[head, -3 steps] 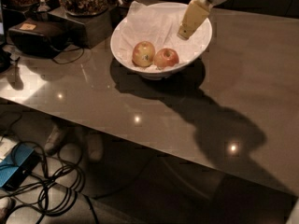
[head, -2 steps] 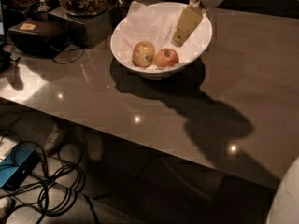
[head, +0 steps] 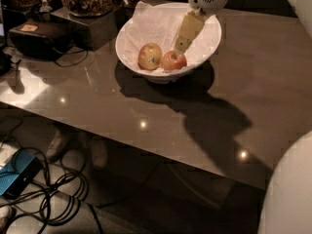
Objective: Pick apple from white bowl
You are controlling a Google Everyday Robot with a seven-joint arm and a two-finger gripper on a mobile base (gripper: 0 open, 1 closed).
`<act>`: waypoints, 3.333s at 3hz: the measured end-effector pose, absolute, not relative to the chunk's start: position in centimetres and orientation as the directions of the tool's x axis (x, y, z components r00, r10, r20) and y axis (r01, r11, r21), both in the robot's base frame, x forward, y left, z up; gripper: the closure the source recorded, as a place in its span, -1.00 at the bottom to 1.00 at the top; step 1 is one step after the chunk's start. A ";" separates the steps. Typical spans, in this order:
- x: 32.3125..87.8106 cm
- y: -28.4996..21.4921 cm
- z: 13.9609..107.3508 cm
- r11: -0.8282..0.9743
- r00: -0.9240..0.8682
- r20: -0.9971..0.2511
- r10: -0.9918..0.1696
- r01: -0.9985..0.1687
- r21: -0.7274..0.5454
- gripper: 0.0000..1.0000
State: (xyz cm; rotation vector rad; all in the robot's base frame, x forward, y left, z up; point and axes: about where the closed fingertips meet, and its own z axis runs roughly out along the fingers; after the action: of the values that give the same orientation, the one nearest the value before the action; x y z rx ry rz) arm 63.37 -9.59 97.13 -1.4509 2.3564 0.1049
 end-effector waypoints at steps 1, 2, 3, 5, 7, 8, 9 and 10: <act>63.8 -8.9 96.3 0.459 -0.399 -0.334 -0.854 -0.880 -0.121 -0.52; 64.2 -8.4 95.7 0.448 -0.394 -0.319 -0.862 -0.886 -0.118 -0.56; 64.5 -8.0 95.1 0.440 -0.390 -0.303 -0.869 -0.890 -0.116 -0.58; 65.7 -8.1 94.2 0.440 -0.393 -0.273 -0.878 -0.888 -0.134 -0.54; 66.7 -8.7 93.6 0.443 -0.398 -0.257 -0.881 -0.884 -0.150 -0.54; 66.8 -8.9 92.6 0.441 -0.402 -0.242 -0.883 -0.886 -0.139 -0.36; 66.8 -8.9 92.6 0.441 -0.402 -0.241 -0.883 -0.887 -0.139 -0.26; 66.9 -9.2 91.9 0.440 -0.404 -0.229 -0.885 -0.888 -0.135 -0.34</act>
Offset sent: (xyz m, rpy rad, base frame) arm 0.0028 0.0123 -0.0197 -0.0538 0.0641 0.0307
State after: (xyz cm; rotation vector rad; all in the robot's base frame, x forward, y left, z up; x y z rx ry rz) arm 66.91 -9.19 91.93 -1.5333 2.4290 0.0113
